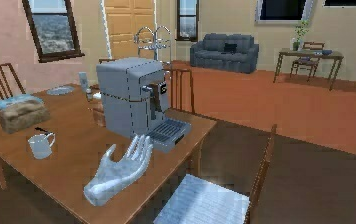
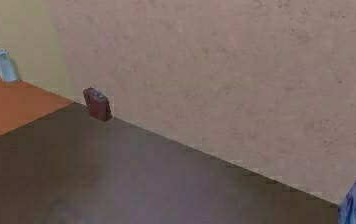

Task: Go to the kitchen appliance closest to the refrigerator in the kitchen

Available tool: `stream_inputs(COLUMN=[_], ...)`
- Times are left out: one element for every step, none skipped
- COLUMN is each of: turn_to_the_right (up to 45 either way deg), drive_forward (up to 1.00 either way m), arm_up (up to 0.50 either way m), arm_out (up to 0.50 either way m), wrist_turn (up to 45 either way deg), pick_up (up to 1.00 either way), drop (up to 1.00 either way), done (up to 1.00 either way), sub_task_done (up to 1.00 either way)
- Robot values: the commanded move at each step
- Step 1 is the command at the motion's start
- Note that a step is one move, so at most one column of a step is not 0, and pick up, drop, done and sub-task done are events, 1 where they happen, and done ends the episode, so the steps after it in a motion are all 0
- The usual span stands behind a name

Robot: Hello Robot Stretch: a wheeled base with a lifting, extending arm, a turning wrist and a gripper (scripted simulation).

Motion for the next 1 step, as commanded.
stream_inputs(turn_to_the_right=[-12.0], drive_forward=[0.00], arm_up=[0.00], arm_out=[0.00], wrist_turn=[0.0], pick_up=[0.00], drop=[0.00], done=[0.00], sub_task_done=[0.00])
